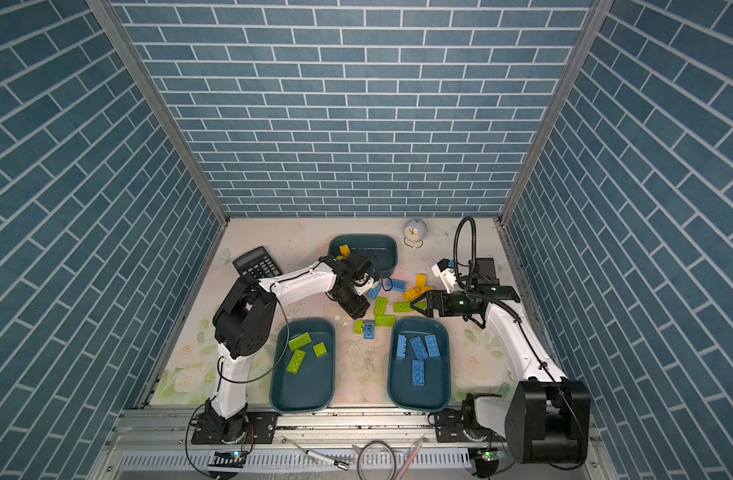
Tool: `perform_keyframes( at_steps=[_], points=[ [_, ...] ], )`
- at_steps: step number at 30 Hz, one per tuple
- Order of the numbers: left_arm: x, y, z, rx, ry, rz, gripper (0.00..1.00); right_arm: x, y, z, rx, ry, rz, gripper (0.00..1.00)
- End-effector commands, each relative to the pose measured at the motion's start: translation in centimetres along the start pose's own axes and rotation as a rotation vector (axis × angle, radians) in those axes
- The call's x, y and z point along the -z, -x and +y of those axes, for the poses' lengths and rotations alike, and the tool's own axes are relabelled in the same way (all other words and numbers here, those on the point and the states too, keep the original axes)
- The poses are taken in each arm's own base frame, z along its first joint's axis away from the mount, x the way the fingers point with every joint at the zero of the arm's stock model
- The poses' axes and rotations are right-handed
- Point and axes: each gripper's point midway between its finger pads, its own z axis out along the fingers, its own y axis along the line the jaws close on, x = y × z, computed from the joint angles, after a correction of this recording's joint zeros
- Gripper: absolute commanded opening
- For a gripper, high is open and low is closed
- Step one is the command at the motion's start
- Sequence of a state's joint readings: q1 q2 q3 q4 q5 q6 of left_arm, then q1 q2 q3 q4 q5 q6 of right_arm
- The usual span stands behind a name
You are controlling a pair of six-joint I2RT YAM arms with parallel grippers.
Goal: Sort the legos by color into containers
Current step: 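Grasp the yellow 2x4 brick with the left gripper, then carry the yellow brick with the left gripper into the far bin, release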
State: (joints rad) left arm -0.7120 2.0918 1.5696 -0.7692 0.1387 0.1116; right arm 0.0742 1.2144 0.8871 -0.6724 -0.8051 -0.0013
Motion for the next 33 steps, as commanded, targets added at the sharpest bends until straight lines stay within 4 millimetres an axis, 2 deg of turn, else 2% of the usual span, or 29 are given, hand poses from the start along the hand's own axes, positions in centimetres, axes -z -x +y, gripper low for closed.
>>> perform_keyframes(
  at_steps=[1,6,11,15,20,24,29,33],
  points=[
    [-1.2,-1.0,0.5,-0.019,0.024,0.047,0.69,0.1,0.4,0.5,0.056,0.013,0.002,0.97],
    [-1.8,-1.0,1.0,-0.043,0.050,0.055,0.65,0.1,0.2,0.6,0.055,0.014,-0.001,0.97],
    [-2.1,-0.8,1.5,-0.059,0.072,0.061,0.52,0.2,0.0,0.6,0.059,0.011,-0.003,0.98],
    [-2.0,0.0,1.4,-0.055,0.066,0.045,0.38,0.2,0.0,0.6,0.060,0.011,-0.006,0.98],
    [-1.7,0.3,1.5,-0.059,0.074,0.050,0.31,0.1,0.0,0.5,0.059,0.008,-0.005,0.98],
    [0.2,0.8,1.4,-0.050,0.073,0.032,0.31,0.1,0.0,0.5,0.060,0.008,-0.007,0.98],
    [3.9,1.7,0.1,0.014,0.020,-0.035,0.32,0.1,0.2,0.4,0.063,0.004,-0.011,0.98],
    [6.8,1.7,-1.0,0.096,-0.023,-0.093,0.32,0.1,0.3,0.4,0.065,0.006,-0.013,0.98]
  ],
)
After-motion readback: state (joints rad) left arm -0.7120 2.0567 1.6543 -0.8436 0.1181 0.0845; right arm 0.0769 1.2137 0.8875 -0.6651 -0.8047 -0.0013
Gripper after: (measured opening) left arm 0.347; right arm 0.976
